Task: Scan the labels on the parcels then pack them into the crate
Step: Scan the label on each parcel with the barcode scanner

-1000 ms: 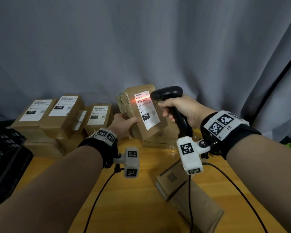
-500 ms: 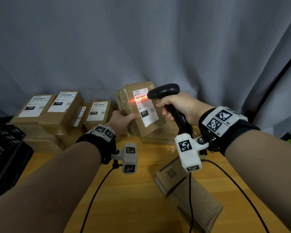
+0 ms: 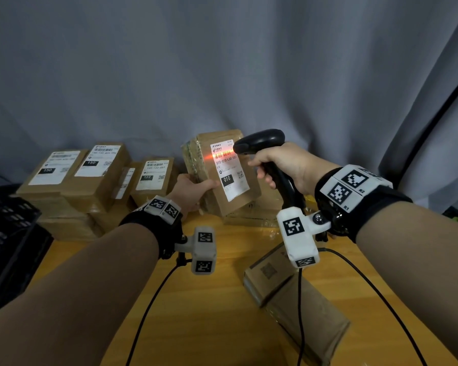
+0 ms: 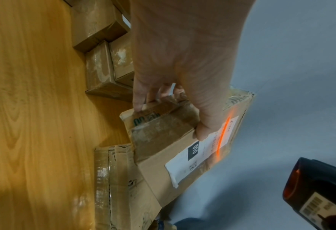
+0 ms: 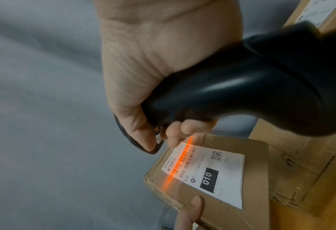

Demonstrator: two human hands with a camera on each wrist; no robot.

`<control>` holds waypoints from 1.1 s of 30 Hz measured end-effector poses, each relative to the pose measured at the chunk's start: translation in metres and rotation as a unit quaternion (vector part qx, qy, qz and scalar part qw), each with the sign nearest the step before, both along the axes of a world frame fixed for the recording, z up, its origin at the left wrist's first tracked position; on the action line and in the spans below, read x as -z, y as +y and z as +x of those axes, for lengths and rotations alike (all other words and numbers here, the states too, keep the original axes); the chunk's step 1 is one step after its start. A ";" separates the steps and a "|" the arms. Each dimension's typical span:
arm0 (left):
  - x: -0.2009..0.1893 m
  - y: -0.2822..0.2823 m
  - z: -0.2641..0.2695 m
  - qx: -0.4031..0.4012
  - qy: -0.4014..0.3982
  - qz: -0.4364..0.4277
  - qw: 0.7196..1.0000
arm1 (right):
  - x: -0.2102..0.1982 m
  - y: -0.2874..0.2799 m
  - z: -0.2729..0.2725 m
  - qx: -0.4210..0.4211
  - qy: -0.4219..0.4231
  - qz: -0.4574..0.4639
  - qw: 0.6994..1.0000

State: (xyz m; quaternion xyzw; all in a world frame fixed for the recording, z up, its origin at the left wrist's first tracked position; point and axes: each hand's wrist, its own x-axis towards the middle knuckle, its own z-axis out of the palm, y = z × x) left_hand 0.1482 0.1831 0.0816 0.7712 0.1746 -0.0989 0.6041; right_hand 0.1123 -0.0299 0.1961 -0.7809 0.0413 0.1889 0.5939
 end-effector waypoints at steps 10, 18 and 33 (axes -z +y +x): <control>-0.004 -0.001 0.004 -0.002 -0.008 0.005 1.000 | -0.010 -0.002 0.001 0.014 -0.016 -0.002 1.000; -0.001 0.005 -0.001 -0.030 -0.006 -0.035 0.999 | 0.002 -0.003 0.001 0.061 -0.023 0.042 0.997; -0.025 0.109 -0.035 -0.143 0.005 -0.105 0.984 | 0.070 0.079 0.008 0.007 0.090 0.168 0.982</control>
